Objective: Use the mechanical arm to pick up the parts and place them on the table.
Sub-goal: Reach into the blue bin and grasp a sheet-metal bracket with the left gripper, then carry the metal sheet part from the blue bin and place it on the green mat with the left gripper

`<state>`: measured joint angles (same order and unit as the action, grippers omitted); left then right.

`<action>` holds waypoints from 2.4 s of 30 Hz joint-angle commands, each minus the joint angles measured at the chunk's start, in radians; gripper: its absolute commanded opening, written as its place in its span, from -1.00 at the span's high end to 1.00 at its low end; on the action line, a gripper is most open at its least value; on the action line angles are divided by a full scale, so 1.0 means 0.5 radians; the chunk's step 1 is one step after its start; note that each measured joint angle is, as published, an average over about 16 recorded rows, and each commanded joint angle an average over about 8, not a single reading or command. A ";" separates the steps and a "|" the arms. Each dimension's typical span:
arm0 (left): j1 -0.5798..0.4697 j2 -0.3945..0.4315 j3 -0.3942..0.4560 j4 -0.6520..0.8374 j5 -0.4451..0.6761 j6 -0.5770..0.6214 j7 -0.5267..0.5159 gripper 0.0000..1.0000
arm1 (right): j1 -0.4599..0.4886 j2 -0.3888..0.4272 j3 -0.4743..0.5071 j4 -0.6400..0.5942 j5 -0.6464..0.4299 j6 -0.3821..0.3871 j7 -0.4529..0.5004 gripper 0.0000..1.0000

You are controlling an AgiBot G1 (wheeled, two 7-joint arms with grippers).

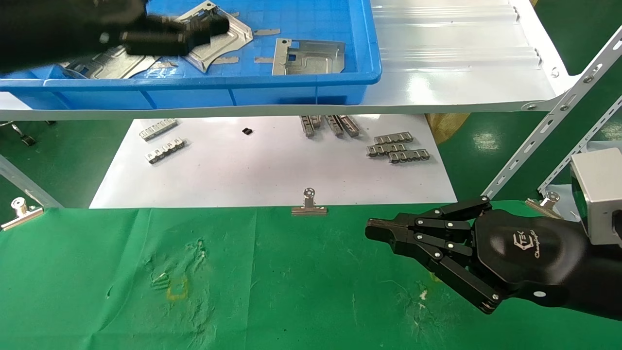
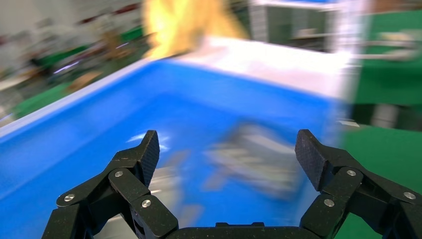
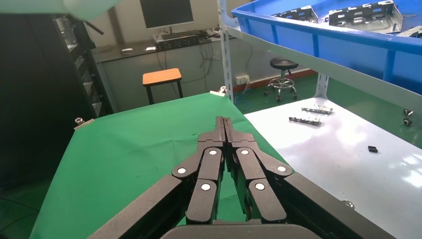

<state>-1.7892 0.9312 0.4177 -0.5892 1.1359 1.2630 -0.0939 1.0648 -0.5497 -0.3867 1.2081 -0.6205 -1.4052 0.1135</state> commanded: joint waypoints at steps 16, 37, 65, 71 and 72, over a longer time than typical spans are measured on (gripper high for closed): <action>-0.463 0.448 0.215 0.961 0.447 -0.592 0.182 1.00 | 0.000 0.000 0.000 0.000 0.000 0.000 0.000 -1.00; -0.533 0.467 0.235 1.138 0.480 -0.701 0.264 1.00 | 0.000 0.000 0.000 0.000 0.000 0.000 0.000 -1.00; -0.613 0.279 0.112 0.975 0.273 0.246 0.427 1.00 | 0.000 0.000 0.000 0.000 0.000 0.000 0.000 -1.00; -0.560 0.228 0.114 0.877 0.215 0.644 0.505 1.00 | 0.000 0.000 0.000 0.000 0.000 0.000 0.000 -1.00; -0.541 0.217 0.120 0.841 0.200 0.666 0.513 1.00 | 0.000 0.000 0.000 0.000 0.000 0.000 0.000 -1.00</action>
<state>-2.0411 1.0295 0.4891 -0.2061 1.2227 1.5605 0.1523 1.0648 -0.5497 -0.3867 1.2081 -0.6205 -1.4052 0.1135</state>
